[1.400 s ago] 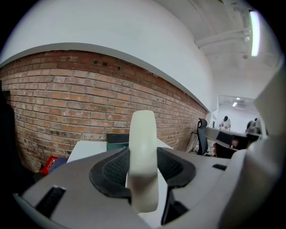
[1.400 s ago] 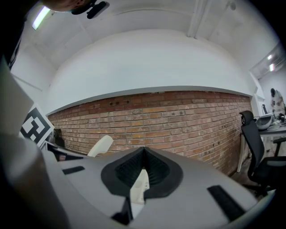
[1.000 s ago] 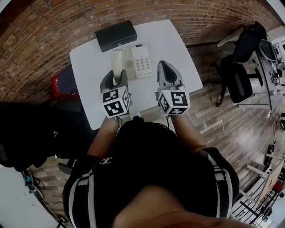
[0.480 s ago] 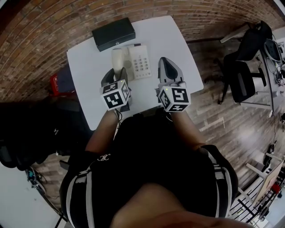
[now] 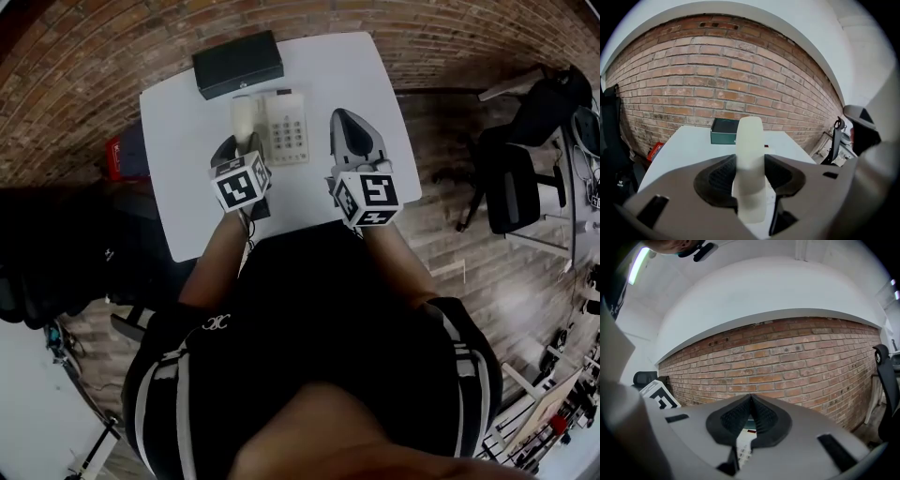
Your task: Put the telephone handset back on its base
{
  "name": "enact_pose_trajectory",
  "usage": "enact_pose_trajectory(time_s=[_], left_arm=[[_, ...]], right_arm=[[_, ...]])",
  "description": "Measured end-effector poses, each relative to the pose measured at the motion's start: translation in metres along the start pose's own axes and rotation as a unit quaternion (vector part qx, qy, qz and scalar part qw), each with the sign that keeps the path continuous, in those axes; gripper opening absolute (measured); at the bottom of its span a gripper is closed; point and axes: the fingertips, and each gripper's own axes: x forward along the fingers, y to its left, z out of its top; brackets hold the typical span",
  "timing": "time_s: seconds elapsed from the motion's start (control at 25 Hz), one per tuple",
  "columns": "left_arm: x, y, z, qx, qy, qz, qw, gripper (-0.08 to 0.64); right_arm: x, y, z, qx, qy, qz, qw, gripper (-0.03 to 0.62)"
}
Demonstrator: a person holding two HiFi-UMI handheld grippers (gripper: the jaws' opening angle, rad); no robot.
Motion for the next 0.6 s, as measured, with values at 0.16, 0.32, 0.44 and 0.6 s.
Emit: enact_pose_trajectory(time_s=[0.16,0.32,0.44,0.6], left_arm=[[0.016,0.000,-0.004,-0.006,0.000,0.026,0.9996,0.189],[0.034,0.003,-0.008,-0.014,0.015,0.044,0.9988,0.190],[0.045,0.005,-0.010,-0.009,0.024,0.055,0.9982,0.190],[0.057,0.006,-0.015,-0.005,0.035,0.063,0.9974,0.190]], right_arm=[[0.005,-0.005,0.001,-0.003,0.004,0.020,1.000,-0.002],[0.010,-0.011,0.001,-0.007,0.011,0.031,0.999,-0.002],[0.013,-0.017,0.003,-0.006,0.010,0.033,0.999,-0.002],[0.014,-0.024,0.003,-0.006,0.009,0.033,0.999,-0.002]])
